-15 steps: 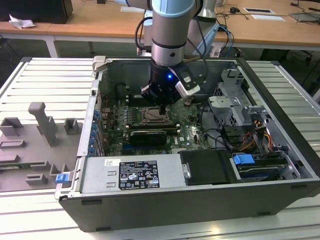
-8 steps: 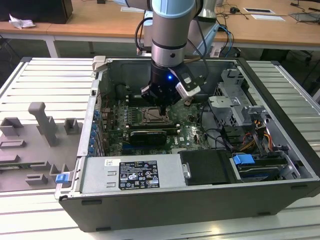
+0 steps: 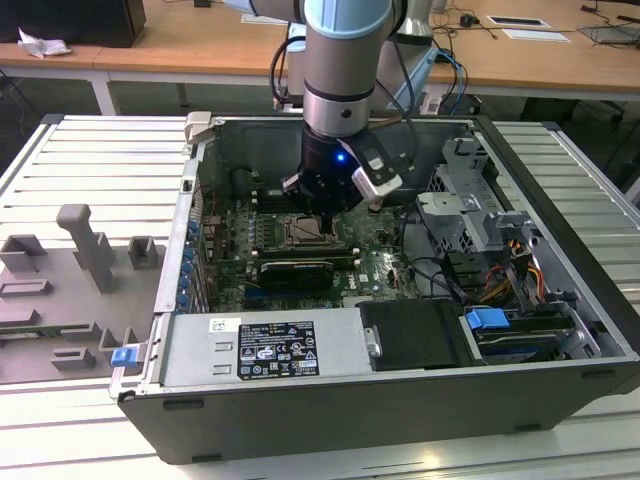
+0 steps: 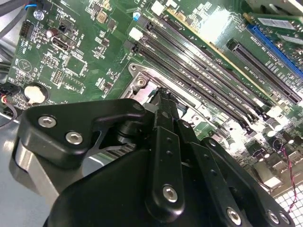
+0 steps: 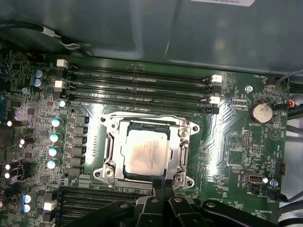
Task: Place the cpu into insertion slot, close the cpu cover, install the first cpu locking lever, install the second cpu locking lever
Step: 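Install the second cpu locking lever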
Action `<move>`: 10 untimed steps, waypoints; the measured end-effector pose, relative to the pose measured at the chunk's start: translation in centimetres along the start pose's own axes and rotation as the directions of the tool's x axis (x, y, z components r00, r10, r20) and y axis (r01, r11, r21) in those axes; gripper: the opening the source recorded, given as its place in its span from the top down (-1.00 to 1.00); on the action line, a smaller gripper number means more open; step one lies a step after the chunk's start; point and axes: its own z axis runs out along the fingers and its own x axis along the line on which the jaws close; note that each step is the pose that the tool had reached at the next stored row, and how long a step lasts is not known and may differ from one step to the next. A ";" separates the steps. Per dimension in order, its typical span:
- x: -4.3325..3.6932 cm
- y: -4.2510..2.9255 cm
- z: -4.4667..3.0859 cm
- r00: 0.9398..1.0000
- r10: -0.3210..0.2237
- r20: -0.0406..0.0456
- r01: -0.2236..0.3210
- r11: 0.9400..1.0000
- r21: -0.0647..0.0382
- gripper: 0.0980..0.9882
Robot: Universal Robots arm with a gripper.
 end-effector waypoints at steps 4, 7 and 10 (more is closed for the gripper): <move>0.02 -0.26 0.00 1.000 0.000 0.000 0.000 1.000 0.000 0.98; 0.02 -0.32 -0.45 1.000 0.000 0.000 0.000 1.000 0.000 0.98; 0.03 -0.43 -1.11 1.000 0.000 0.000 0.000 1.000 0.000 0.98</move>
